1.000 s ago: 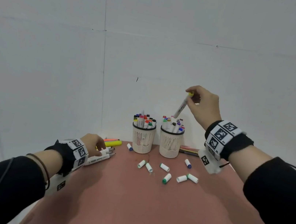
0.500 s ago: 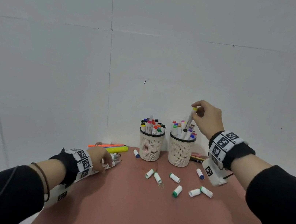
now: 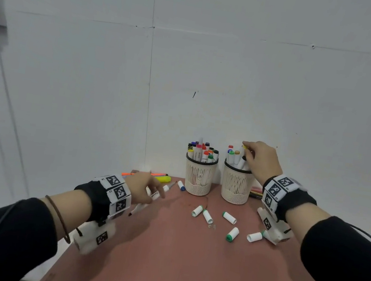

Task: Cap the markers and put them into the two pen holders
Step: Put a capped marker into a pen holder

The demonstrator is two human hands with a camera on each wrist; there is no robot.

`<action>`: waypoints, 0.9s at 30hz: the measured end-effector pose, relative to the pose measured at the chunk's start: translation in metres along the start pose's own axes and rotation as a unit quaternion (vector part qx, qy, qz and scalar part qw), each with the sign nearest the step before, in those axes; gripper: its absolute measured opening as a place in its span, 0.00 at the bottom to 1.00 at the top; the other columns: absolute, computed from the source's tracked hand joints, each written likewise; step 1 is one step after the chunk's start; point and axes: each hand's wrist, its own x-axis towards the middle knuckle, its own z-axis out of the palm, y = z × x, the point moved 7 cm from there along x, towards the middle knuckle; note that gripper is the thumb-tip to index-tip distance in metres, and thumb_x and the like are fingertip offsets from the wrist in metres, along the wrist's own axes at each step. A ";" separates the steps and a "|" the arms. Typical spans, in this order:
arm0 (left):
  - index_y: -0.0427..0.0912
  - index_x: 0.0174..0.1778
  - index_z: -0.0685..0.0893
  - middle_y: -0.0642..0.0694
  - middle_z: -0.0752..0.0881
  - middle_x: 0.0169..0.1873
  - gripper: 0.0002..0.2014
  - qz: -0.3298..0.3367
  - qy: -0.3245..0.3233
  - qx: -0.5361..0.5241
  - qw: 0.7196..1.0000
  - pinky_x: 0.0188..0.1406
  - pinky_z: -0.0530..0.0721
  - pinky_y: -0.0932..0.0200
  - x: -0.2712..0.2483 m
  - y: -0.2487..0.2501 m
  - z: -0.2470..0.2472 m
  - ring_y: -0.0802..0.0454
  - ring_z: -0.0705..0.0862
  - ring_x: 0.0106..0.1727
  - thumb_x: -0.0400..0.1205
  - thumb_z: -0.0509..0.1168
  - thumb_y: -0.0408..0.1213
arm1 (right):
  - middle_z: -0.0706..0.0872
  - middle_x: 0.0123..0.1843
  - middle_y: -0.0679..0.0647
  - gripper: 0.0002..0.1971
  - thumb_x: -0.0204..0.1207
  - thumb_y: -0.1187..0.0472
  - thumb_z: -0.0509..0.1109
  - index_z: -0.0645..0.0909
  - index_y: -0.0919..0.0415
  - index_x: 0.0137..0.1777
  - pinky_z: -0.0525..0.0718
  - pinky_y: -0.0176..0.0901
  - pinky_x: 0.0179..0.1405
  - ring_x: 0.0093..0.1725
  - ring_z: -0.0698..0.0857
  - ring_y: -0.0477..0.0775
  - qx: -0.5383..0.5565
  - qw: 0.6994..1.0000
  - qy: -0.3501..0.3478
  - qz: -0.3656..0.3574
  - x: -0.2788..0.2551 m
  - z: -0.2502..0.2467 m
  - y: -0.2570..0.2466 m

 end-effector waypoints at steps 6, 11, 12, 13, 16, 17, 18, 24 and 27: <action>0.57 0.40 0.89 0.38 0.86 0.53 0.18 0.027 0.067 -0.265 0.961 0.46 0.86 0.50 -0.025 0.035 -0.028 0.47 0.84 0.41 0.74 0.69 0.24 | 0.83 0.61 0.64 0.17 0.84 0.59 0.57 0.84 0.69 0.58 0.74 0.51 0.63 0.64 0.75 0.61 -0.120 0.990 -0.077 -0.022 -0.003 0.023 -0.004; 0.41 0.49 0.87 0.38 0.82 0.46 0.13 0.028 0.124 -0.421 0.898 0.36 0.87 0.64 -0.049 0.066 -0.039 0.54 0.84 0.35 0.76 0.68 0.20 | 0.76 0.68 0.65 0.18 0.83 0.60 0.58 0.80 0.72 0.62 0.69 0.49 0.66 0.69 0.69 0.62 -0.128 0.982 -0.137 0.010 -0.005 0.021 -0.008; 0.41 0.50 0.87 0.39 0.82 0.44 0.14 0.024 0.128 -0.443 0.887 0.35 0.86 0.65 -0.053 0.069 -0.039 0.56 0.84 0.33 0.76 0.66 0.19 | 0.76 0.68 0.66 0.18 0.82 0.60 0.58 0.79 0.71 0.64 0.69 0.49 0.67 0.70 0.69 0.62 -0.130 0.980 -0.148 0.010 -0.006 0.020 -0.011; 0.40 0.51 0.87 0.41 0.82 0.42 0.15 0.020 0.129 -0.461 0.877 0.34 0.86 0.65 -0.057 0.072 -0.037 0.58 0.84 0.32 0.77 0.64 0.18 | 0.75 0.69 0.66 0.18 0.82 0.60 0.59 0.78 0.70 0.66 0.68 0.49 0.68 0.71 0.69 0.63 -0.127 0.980 -0.152 0.009 -0.007 0.017 -0.013; 0.41 0.51 0.87 0.41 0.83 0.41 0.17 0.005 0.125 -0.514 0.849 0.38 0.88 0.61 -0.066 0.076 -0.029 0.55 0.86 0.35 0.78 0.60 0.16 | 0.77 0.68 0.67 0.20 0.80 0.62 0.62 0.76 0.65 0.72 0.68 0.48 0.68 0.70 0.70 0.64 -0.093 0.987 -0.130 -0.004 -0.010 0.003 -0.020; 0.41 0.50 0.87 0.39 0.84 0.43 0.17 0.003 0.123 -0.529 0.840 0.42 0.89 0.58 -0.069 0.078 -0.027 0.52 0.86 0.38 0.78 0.60 0.17 | 0.78 0.67 0.67 0.20 0.79 0.63 0.63 0.77 0.64 0.71 0.68 0.47 0.67 0.69 0.72 0.64 -0.083 0.989 -0.120 -0.012 -0.012 -0.003 -0.023; 0.40 0.50 0.87 0.38 0.84 0.44 0.16 0.001 0.123 -0.542 0.832 0.44 0.90 0.56 -0.072 0.079 -0.024 0.50 0.86 0.41 0.78 0.61 0.17 | 0.79 0.65 0.66 0.19 0.78 0.64 0.63 0.79 0.64 0.69 0.69 0.45 0.65 0.68 0.73 0.63 -0.076 0.990 -0.116 -0.021 -0.015 -0.009 -0.026; 0.39 0.51 0.86 0.32 0.86 0.52 0.11 -0.004 0.136 -0.603 0.786 0.44 0.89 0.56 -0.091 0.082 -0.005 0.46 0.87 0.45 0.78 0.67 0.22 | 0.83 0.61 0.59 0.16 0.76 0.65 0.66 0.84 0.60 0.63 0.70 0.38 0.57 0.64 0.79 0.56 -0.109 0.962 -0.230 -0.099 -0.052 -0.013 -0.039; 0.37 0.53 0.84 0.34 0.85 0.54 0.11 -0.009 0.134 -0.651 0.747 0.40 0.90 0.56 -0.100 0.084 0.007 0.47 0.89 0.43 0.79 0.64 0.21 | 0.84 0.59 0.54 0.18 0.74 0.65 0.68 0.84 0.56 0.63 0.73 0.34 0.53 0.59 0.81 0.52 -0.158 0.914 -0.353 -0.120 -0.081 -0.003 -0.034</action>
